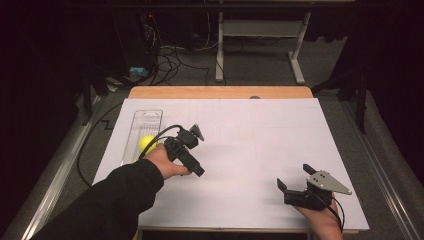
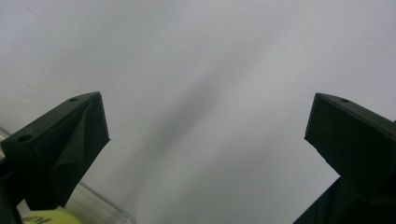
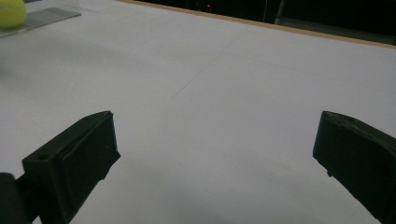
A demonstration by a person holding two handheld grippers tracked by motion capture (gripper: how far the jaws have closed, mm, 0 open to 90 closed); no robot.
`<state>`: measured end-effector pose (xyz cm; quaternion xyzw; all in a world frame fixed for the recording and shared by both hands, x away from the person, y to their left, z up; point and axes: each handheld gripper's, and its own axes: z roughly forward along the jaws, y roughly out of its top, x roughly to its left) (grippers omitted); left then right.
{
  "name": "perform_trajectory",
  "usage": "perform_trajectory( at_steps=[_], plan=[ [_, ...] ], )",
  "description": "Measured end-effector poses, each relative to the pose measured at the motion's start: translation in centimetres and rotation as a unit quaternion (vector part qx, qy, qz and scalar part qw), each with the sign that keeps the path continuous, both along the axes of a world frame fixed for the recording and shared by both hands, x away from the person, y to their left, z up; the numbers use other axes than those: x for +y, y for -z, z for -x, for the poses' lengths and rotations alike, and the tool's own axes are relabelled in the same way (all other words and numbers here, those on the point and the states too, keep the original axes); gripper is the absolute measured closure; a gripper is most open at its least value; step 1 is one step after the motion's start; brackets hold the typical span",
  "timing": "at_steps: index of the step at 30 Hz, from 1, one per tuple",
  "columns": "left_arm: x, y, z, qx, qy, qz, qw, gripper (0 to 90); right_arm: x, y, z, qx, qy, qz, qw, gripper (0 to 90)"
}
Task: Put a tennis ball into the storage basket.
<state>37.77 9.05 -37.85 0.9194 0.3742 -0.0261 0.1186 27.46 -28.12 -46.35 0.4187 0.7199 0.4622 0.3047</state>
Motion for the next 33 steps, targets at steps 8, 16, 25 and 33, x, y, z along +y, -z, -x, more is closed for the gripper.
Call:
perform_trajectory(
  at_steps=[8, 16, 25, 33],
  plan=[
    [-0.6, 2.3, 1.9, -0.050, 0.001, 0.006, 0.9987, 0.5, 0.1, 0.0, 0.1, 0.000, -0.002, -0.002, 1.0000, 0.0],
    [0.0, 5.3, 4.3, -0.122, -0.028, 0.119, 0.9850, 0.7, 0.2, -0.1, 0.1, -0.001, -0.004, -0.003, 1.0000, 0.0],
    [1.7, 7.7, 5.8, -0.231, -0.043, 0.227, 0.9451, 0.7, 0.4, -0.2, 0.4, -0.004, -0.008, -0.013, 0.9999, 0.0],
    [4.0, 7.0, 7.3, -0.311, -0.033, 0.304, 0.8997, 0.1, 0.2, -0.5, 1.0, -0.013, 0.000, -0.034, 0.9994, 0.0]
  ],
)
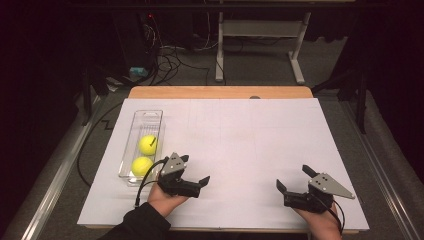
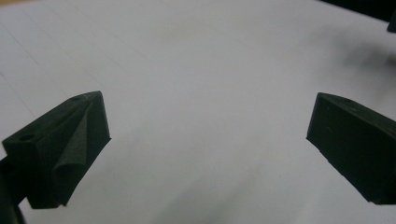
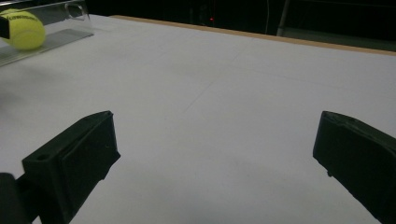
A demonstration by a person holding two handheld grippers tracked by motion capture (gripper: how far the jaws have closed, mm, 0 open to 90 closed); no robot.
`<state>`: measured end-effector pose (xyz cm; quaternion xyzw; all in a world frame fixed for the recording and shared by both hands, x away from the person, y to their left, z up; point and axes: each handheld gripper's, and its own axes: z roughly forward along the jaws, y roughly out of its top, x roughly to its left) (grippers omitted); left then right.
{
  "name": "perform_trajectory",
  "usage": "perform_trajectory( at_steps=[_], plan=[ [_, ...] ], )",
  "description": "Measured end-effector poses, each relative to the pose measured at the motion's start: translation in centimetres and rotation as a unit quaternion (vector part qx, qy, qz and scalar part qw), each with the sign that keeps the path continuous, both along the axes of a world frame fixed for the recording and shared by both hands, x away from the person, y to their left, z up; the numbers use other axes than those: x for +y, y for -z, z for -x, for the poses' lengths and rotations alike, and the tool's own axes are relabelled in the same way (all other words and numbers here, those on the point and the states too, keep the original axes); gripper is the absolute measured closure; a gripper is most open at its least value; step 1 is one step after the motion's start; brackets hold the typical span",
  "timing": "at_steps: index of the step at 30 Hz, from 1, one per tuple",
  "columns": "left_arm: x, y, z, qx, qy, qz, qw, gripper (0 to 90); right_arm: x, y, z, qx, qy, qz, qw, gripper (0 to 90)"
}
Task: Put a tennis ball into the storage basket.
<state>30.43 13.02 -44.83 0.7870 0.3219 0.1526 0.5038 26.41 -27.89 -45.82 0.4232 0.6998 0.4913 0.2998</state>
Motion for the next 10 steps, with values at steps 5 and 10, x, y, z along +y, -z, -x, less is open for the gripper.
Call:
perform_trajectory(
  at_steps=[5, 10],
  plan=[
    [0.9, 0.3, -0.2, 0.024, 0.006, 0.031, 0.9992, 0.0, -0.7, -0.2, 0.9, -0.006, 0.015, -0.013, 0.9998, 0.0],
    [1.3, 0.5, -0.3, 0.019, 0.002, 0.048, 0.9987, 0.0, -1.1, -0.4, 1.0, -0.007, 0.029, -0.020, 0.9994, 0.0]
  ],
)
